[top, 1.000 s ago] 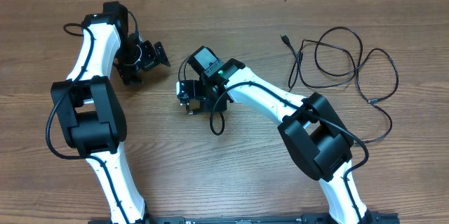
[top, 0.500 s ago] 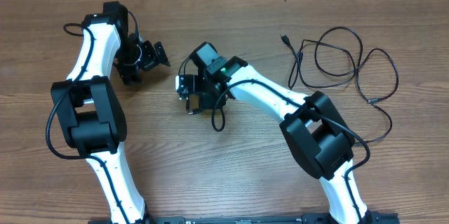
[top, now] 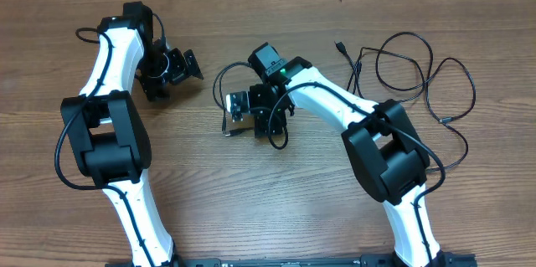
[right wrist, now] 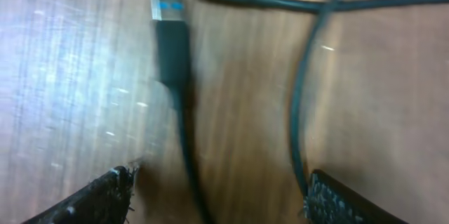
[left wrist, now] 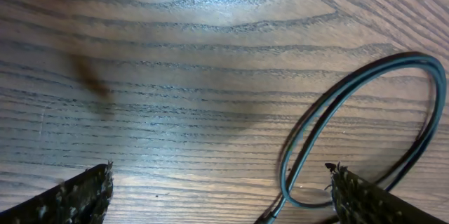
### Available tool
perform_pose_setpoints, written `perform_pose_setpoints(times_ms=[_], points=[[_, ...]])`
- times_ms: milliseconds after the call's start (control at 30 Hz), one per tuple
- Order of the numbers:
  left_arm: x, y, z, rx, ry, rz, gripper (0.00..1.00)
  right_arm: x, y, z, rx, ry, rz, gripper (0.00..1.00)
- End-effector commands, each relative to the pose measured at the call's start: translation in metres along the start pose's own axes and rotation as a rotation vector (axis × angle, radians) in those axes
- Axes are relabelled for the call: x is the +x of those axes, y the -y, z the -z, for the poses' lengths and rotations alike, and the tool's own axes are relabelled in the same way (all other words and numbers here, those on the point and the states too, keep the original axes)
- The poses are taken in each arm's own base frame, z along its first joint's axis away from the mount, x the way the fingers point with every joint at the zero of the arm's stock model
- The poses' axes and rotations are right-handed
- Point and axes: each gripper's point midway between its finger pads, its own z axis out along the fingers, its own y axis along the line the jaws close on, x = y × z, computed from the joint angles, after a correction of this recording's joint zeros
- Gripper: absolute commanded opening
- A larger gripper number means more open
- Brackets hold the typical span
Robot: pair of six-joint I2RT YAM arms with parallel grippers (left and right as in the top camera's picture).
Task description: Untangle cables
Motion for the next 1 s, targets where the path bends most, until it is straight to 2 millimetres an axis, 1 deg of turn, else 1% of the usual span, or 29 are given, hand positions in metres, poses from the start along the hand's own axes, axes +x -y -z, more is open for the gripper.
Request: perform_pose_setpoints(times_ms=[0,167,267,333,400,467,567,700,800,900,967], points=[[-0.002,0.003,0.0,-0.004,0.009,-0.022,1.0,-0.016,-0.011,-0.003,-0.064,0.096,0.027,0.78],[-0.002,0.003,0.0,-0.004,0.009,-0.022,0.99,-0.02,-0.008,-0.003,-0.052,0.11,0.036,0.75],[-0.002,0.003,0.0,-0.004,0.009,-0.022,1.0,-0.017,-0.012,-0.003,-0.068,0.101,0.028,0.72],[-0.002,0.003,0.0,-0.004,0.009,-0.022,1.0,-0.017,-0.012,-0.003,-0.07,0.1,0.027,0.72],[-0.002,0.003,0.0,-0.004,0.009,-0.022,1.0,-0.018,-0.007,-0.003,-0.049,0.102,0.036,0.71],[-0.002,0.003,0.0,-0.004,0.009,-0.022,1.0,-0.02,0.001,-0.003,-0.012,0.102,0.049,0.66],[-0.002,0.003,0.0,-0.004,0.009,-0.022,0.99,-0.024,0.007,-0.002,0.013,0.115,0.062,0.63],[-0.002,0.003,0.0,-0.004,0.009,-0.022,1.0,-0.024,0.008,-0.002,0.017,0.118,0.065,0.65],[-0.002,0.004,0.0,-0.004,0.009,-0.023,1.0,-0.024,0.008,-0.003,0.018,0.114,0.064,0.7],[-0.002,0.003,0.0,-0.004,0.009,-0.022,1.0,-0.016,0.009,-0.009,0.017,0.086,0.057,0.76],[-0.002,0.003,0.0,-0.004,0.009,-0.022,1.0,-0.011,0.006,-0.016,0.002,0.071,0.048,0.77]])
